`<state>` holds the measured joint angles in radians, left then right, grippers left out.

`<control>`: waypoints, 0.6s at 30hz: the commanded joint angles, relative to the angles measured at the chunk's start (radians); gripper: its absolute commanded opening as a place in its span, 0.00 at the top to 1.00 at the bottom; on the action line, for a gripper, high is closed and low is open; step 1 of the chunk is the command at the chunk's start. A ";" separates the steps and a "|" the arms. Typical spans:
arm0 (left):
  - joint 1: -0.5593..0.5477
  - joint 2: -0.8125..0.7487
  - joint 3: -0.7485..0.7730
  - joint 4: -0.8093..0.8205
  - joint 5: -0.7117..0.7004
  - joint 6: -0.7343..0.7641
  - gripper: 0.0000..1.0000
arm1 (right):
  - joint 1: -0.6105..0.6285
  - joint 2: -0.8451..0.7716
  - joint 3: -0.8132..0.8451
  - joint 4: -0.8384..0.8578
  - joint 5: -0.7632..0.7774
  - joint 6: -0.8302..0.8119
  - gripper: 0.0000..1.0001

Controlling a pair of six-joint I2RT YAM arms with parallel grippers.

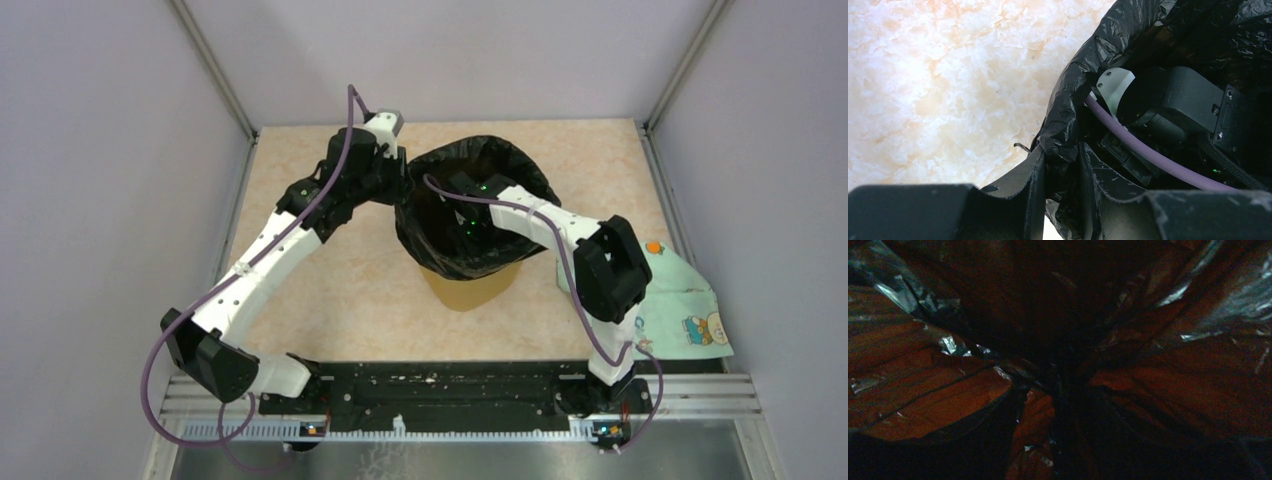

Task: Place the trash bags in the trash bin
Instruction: Place the trash bag in the trash bin.

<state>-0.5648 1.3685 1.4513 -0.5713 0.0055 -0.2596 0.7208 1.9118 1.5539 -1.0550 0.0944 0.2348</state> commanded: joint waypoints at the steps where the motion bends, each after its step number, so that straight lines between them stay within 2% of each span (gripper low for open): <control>1: -0.019 0.019 -0.008 0.022 0.021 0.005 0.67 | -0.012 -0.017 0.061 -0.028 -0.023 -0.018 0.46; 18: -0.021 0.032 -0.008 0.026 0.006 -0.004 0.67 | -0.013 -0.117 -0.015 -0.017 -0.004 0.006 0.47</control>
<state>-0.5713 1.3838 1.4513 -0.5453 -0.0017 -0.2607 0.7113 1.8648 1.5497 -1.0790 0.0780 0.2314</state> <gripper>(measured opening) 0.330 0.533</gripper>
